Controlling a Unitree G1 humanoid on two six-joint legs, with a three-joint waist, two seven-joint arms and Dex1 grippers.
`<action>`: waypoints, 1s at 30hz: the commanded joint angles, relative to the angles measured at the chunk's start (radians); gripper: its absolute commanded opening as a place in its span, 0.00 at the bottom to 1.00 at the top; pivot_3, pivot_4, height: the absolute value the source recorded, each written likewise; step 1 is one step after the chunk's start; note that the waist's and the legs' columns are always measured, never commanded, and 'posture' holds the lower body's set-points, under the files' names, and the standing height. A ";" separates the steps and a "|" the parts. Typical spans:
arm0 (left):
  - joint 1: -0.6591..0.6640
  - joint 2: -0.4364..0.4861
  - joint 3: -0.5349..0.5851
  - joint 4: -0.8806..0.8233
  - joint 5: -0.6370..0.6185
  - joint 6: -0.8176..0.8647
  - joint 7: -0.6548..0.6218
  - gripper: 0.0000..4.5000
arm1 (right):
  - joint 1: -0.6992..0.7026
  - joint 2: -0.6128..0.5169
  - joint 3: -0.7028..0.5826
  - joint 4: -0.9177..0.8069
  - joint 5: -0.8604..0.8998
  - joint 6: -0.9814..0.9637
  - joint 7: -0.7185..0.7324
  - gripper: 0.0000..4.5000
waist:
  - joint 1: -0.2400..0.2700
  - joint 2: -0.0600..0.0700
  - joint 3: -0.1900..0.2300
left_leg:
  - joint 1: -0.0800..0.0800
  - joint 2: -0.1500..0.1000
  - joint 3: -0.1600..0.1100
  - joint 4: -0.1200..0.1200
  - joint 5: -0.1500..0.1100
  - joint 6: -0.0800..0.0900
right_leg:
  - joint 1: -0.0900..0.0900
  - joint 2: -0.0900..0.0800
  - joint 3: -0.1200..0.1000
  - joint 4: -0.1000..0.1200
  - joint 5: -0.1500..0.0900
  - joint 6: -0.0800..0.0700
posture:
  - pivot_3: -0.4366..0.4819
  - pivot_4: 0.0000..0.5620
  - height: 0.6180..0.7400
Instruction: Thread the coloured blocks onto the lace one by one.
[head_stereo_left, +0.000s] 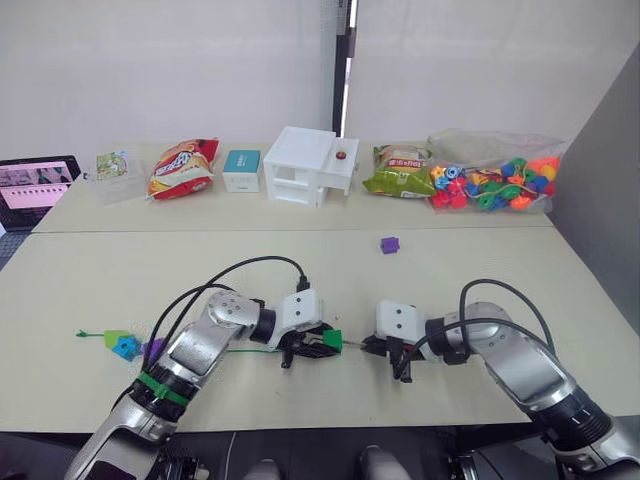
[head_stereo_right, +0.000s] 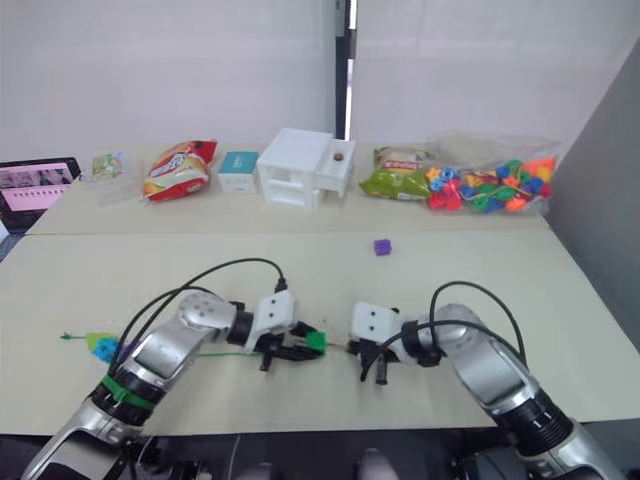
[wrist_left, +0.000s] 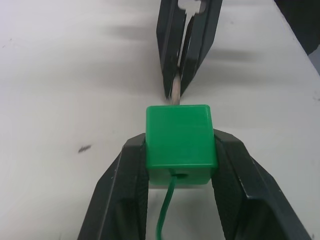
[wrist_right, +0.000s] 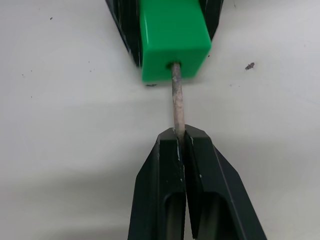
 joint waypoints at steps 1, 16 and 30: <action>0.072 0.136 0.107 -0.060 -0.026 0.003 -0.037 0.26 | -0.022 -0.011 -0.018 -0.075 0.023 0.027 0.018 0.00 | -0.006 0.000 0.000 | 0.000 0.000 0.000 0.000 0.000 0.000 | 0.000 0.000 0.000 0.000 0.000 0.000 | 0.48 0.27 1.00; 0.419 0.586 0.465 0.317 0.033 -0.338 -0.040 0.26 | -0.005 -0.039 -0.024 -0.225 0.108 0.155 0.029 0.00 | -0.021 0.002 0.001 | 0.005 0.003 0.002 -0.005 0.000 0.000 | 0.000 0.001 0.000 0.001 -0.002 -0.003 | 0.48 0.27 1.00; 0.360 0.540 0.529 0.060 -0.201 -0.080 -0.091 0.95 | -0.046 0.000 0.016 -0.224 0.126 0.185 0.005 0.00 | -0.015 0.000 0.002 | 0.002 0.002 0.001 -0.004 0.000 0.000 | -0.002 0.001 -0.001 0.003 -0.002 -0.003 | 0.48 0.27 1.00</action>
